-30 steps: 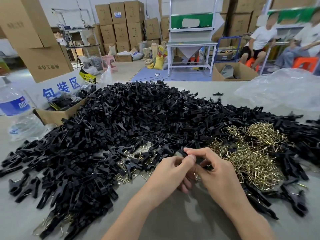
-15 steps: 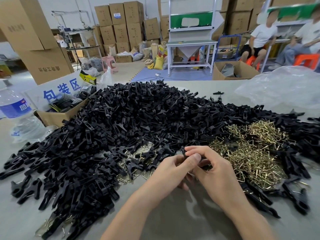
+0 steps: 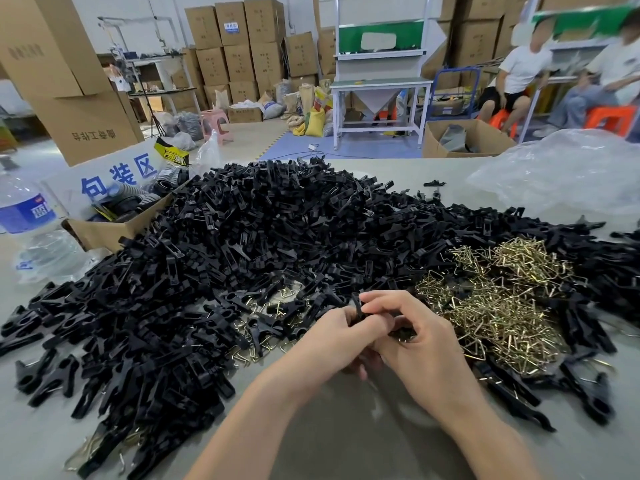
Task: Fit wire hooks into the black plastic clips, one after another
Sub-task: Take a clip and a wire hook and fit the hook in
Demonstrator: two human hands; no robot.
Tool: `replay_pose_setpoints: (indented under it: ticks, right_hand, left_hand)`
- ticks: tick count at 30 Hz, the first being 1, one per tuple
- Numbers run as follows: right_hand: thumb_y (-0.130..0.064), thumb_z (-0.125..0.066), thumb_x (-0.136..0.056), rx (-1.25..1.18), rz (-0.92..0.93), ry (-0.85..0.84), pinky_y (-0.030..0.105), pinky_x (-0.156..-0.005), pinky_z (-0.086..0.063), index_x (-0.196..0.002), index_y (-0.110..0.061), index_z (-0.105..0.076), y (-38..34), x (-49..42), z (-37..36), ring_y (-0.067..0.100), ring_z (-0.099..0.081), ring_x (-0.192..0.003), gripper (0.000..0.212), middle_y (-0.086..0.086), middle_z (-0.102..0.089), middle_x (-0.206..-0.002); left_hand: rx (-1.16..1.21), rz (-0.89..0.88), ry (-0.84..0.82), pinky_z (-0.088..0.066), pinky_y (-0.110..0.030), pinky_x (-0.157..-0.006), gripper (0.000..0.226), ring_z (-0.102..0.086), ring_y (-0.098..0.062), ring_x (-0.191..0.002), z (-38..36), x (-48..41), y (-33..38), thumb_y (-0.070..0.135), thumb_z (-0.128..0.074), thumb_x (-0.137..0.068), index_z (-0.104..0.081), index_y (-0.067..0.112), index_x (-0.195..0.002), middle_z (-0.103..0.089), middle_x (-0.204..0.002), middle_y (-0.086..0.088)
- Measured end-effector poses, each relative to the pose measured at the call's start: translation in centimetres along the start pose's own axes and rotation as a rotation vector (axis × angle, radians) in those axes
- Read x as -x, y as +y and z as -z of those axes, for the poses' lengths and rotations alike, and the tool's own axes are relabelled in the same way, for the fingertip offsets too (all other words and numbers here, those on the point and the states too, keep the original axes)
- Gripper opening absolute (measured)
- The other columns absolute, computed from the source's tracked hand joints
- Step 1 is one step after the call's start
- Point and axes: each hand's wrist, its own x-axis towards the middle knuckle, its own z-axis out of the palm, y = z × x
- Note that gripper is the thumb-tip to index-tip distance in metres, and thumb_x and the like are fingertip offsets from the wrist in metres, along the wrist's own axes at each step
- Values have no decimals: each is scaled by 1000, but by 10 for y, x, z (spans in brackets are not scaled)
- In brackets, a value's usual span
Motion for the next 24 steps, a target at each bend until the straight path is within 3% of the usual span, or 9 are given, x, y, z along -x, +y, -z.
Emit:
replay_pose_setpoints:
  ticks: [3,8,15,24]
  right_hand:
    - [9,-76,-79,15,22,6,27,-82,-59,-98,-38,-67,-1,0,-1,6,-67,-107,51,-24,-68,-116]
    - [8,-75,-81,20,44,14,21,-78,-58,-98,-40,-68,-2,0,0,3,-66,-107,52,-25,-68,-117]
    - [7,-77,-80,48,25,11,34,-87,-59,-100,-39,-69,-1,0,0,4,-65,-112,51,-27,-68,-117]
    - [2,-79,-80,51,6,21,39,-90,-58,-100,-39,-68,-1,0,2,3,-64,-112,47,-29,-67,-116]
  left_hand:
    - [33,6,-3,-46,-25,-55,28,-60,-18,-60,0,-1,-1,50,-65,-75,-68,23,-80,-63,-63,1]
    - [58,-12,-21,-49,-23,-53,15,-59,-9,-52,0,-1,0,47,-65,-73,-71,35,-68,-61,-57,9]
    - [30,11,-14,-51,-28,-58,29,-60,-20,-55,1,-3,-3,54,-66,-74,-70,25,-78,-67,-63,-1]
    - [0,-42,55,-46,-17,-50,27,-61,-13,-50,-2,-3,-4,53,-63,-73,-69,27,-69,-71,-66,-5]
